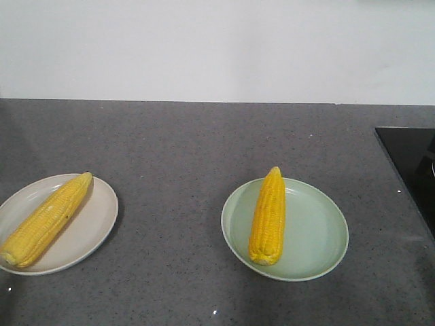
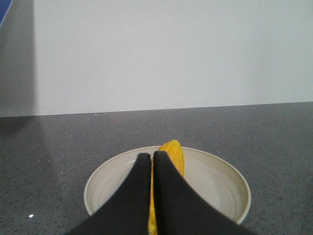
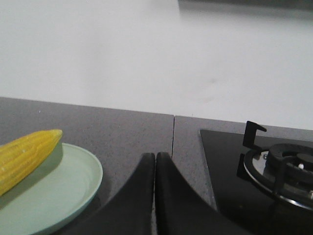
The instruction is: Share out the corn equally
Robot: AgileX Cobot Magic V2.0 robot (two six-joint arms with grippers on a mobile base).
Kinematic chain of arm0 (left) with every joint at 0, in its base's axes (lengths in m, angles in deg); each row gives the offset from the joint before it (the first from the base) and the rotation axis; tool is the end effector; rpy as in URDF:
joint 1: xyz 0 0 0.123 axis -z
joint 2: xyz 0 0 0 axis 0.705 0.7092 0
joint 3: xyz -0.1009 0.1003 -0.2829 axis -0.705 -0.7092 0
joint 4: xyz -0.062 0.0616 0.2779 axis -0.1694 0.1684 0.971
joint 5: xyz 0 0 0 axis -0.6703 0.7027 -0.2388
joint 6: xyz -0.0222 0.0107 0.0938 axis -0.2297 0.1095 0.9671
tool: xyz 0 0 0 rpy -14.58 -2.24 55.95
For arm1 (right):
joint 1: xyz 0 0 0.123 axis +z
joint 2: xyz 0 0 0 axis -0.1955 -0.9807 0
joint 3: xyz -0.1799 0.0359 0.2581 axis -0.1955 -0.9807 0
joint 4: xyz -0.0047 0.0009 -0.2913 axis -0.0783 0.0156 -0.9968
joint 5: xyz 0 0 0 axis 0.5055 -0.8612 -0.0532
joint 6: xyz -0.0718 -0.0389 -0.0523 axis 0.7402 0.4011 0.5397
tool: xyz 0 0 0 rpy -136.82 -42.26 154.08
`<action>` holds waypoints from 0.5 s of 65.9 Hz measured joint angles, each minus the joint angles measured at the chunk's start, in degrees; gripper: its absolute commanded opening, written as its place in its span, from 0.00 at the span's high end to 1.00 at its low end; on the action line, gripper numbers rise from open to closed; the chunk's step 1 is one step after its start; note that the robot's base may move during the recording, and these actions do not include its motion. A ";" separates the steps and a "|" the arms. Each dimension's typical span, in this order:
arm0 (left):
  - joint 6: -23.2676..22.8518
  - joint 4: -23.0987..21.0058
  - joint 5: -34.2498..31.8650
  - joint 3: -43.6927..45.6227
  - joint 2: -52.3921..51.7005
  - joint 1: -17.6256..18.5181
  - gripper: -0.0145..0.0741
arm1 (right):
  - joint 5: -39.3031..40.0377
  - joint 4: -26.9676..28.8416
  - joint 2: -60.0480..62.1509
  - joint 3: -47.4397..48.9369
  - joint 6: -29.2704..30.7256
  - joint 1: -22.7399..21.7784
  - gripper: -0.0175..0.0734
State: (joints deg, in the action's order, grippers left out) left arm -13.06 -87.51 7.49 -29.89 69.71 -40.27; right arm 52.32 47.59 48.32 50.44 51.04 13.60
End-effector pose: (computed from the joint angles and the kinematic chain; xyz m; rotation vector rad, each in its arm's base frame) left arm 0.0706 -0.0056 0.2007 0.0518 1.5431 -0.0716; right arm 0.0707 0.0032 0.2017 -0.0946 1.5218 -0.0299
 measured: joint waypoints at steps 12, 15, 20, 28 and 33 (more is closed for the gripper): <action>0.00 0.00 0.00 0.00 0.00 0.00 0.85 | 2.50 -8.23 0.00 0.00 -9.92 0.00 0.81; 0.00 0.00 0.00 0.00 0.00 0.00 0.85 | 2.56 -8.63 0.00 0.00 -10.43 0.00 0.81; 0.00 0.00 0.00 0.00 0.00 0.00 0.85 | 2.63 -9.07 0.00 0.00 -10.83 0.00 0.81; 0.00 0.00 0.00 0.00 0.00 0.00 0.85 | 2.00 -9.23 0.00 0.00 -11.80 0.00 0.81; 0.00 0.00 0.00 0.00 0.00 0.00 0.85 | 1.55 -9.35 0.00 0.00 -12.19 0.00 0.81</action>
State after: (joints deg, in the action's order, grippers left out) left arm -13.06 -87.51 7.49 -29.89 69.71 -40.27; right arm 53.87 38.24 48.32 50.44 38.85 13.60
